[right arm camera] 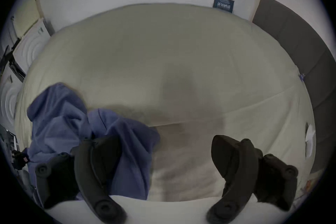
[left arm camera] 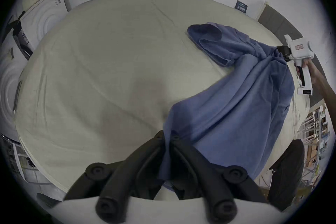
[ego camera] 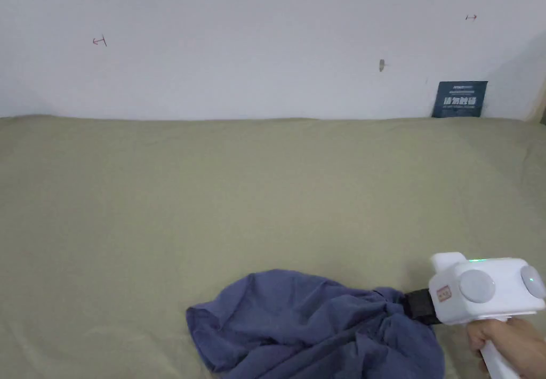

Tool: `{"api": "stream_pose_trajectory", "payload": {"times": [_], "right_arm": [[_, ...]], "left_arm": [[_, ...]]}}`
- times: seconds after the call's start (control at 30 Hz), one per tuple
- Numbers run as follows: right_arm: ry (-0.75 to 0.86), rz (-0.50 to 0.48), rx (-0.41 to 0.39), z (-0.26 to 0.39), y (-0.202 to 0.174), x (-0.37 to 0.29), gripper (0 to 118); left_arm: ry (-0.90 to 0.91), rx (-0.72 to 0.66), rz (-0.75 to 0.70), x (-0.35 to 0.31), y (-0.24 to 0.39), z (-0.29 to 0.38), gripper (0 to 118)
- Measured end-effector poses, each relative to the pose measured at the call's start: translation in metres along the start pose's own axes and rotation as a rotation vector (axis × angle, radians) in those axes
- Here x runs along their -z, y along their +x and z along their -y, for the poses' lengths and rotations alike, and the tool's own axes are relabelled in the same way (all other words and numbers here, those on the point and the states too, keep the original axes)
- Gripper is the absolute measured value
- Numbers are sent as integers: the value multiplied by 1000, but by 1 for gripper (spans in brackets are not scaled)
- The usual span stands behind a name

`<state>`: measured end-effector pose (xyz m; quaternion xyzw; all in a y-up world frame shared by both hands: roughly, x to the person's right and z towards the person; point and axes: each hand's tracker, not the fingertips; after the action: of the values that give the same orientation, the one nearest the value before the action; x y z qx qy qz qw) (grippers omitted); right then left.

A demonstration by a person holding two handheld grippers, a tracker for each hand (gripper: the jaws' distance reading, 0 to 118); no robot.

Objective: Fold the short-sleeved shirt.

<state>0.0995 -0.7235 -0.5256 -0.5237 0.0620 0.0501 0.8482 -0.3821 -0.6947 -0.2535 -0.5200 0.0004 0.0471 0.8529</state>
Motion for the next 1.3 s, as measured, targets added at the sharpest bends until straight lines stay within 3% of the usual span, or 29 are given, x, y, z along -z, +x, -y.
{"api": "stream_pose_trajectory", "payload": {"times": [0.07, 0.1, 0.13, 0.17, 0.2, 0.3, 0.47, 0.67, 0.77, 1.03, 1.3], "right_arm": [[33, 17, 11, 5, -4, -9, 87], [30, 16, 11, 4, -3, -14, 65], [35, -19, 14, 4, -2, -23, 0], [65, -18, 4, 5, -4, -35, 0], [143, 55, -40, 9, -8, -47, 0], [186, -38, 44, 14, -2, -84, 0], [352, 6, 32, 26, 20, -189, 0], [496, 7, 70, 36, 63, -277, 0], [553, -4, 126, 45, 72, -315, 0], [677, 14, 162, 30, 83, -382, 0], [770, 57, 182, -37, 82, -421, 0]], "left_arm": [[-3, -6, 1, -1, 0, 0, 2], [-5, -12, 3, 1, -4, -1, 2], [-5, -17, 3, 0, -7, -2, 2], [-3, -23, 4, -3, -7, -3, 2], [2, -29, 2, -7, -8, -3, 2], [55, -68, 9, -28, -14, -7, 2], [224, -88, -76, -95, -31, -27, 2], [394, -87, -170, -174, -41, -63, 1], [472, -116, -182, -208, -45, -82, 1], [595, -94, -230, -261, -27, -138, 1], [681, -68, -293, -284, -3, -222, 1]]}}
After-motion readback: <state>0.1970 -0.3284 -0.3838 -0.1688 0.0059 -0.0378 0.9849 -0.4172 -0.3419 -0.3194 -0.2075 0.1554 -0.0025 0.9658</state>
